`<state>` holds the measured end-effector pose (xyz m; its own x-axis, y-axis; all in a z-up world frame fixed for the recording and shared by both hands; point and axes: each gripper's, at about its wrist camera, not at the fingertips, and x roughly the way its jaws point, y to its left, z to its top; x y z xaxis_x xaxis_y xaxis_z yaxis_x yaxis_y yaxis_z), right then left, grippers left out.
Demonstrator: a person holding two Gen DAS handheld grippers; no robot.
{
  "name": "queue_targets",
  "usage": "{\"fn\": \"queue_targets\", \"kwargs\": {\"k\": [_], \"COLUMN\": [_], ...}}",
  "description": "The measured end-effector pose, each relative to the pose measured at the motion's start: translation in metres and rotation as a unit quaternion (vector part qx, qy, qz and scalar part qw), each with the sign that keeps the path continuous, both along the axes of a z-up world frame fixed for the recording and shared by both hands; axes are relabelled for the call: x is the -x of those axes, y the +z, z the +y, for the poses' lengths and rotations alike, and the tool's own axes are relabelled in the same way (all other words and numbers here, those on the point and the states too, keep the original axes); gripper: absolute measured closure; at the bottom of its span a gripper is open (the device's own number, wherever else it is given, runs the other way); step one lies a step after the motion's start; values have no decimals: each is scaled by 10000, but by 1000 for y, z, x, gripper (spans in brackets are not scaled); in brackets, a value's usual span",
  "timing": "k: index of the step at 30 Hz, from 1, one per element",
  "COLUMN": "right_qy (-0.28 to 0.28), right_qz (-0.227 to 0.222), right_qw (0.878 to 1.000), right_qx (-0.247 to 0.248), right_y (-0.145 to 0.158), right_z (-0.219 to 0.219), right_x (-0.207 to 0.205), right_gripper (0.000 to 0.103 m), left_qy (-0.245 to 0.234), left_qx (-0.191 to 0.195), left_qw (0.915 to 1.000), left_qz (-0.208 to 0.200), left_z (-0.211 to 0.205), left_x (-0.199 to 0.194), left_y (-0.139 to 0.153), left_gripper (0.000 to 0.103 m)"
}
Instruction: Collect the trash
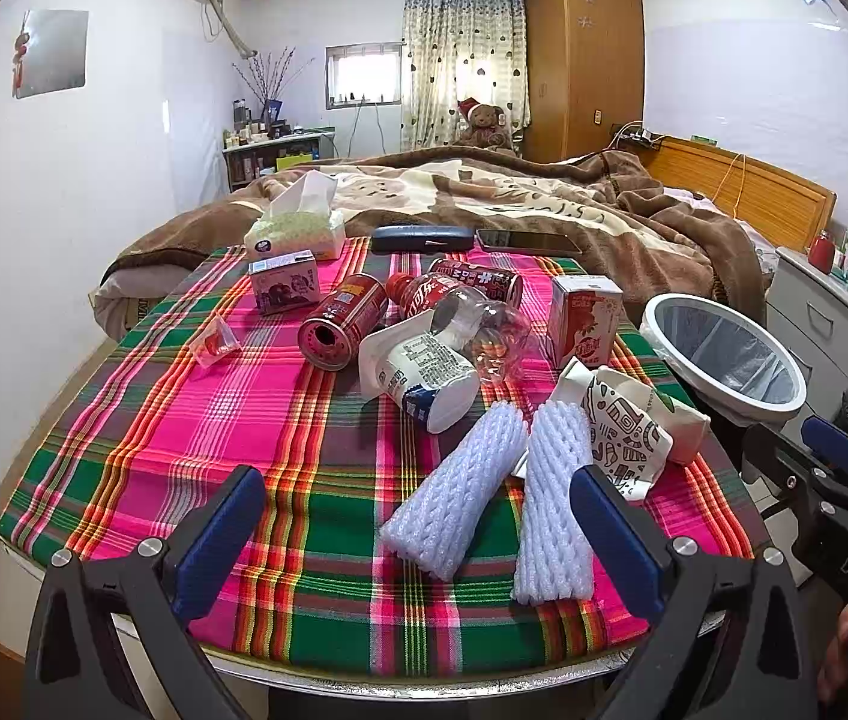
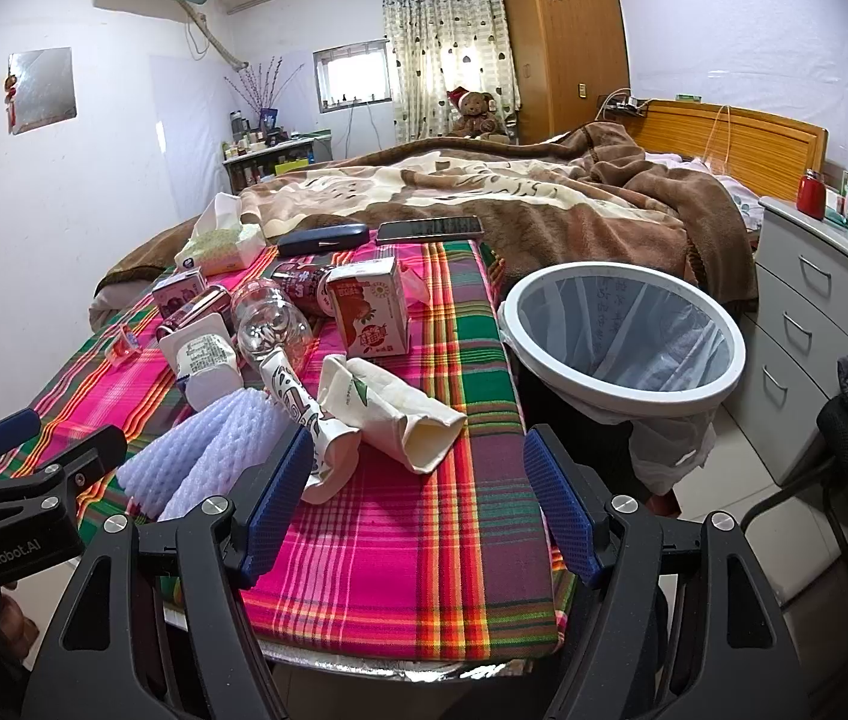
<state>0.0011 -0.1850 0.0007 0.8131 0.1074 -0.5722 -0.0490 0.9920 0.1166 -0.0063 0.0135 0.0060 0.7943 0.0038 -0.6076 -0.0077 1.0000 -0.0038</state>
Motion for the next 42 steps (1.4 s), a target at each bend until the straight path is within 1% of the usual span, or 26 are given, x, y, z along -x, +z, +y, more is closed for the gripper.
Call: {"fn": "queue_targets", "kwargs": {"k": [37, 42], "right_qy": [33, 78], "right_qz": [33, -81], "right_qw": [10000, 9999], "right_qx": [-6, -22], "right_y": [0, 1], "right_z": [-1, -8], "right_x": [-3, -10], "right_gripper": [29, 29], "left_qy": [-8, -145], "left_qx": [-16, 187], "left_qw": [10000, 9995], "left_qz": [-11, 215], "left_z": [2, 13], "left_x": [-1, -11], "left_y": [0, -10], "left_gripper": [0, 0]}}
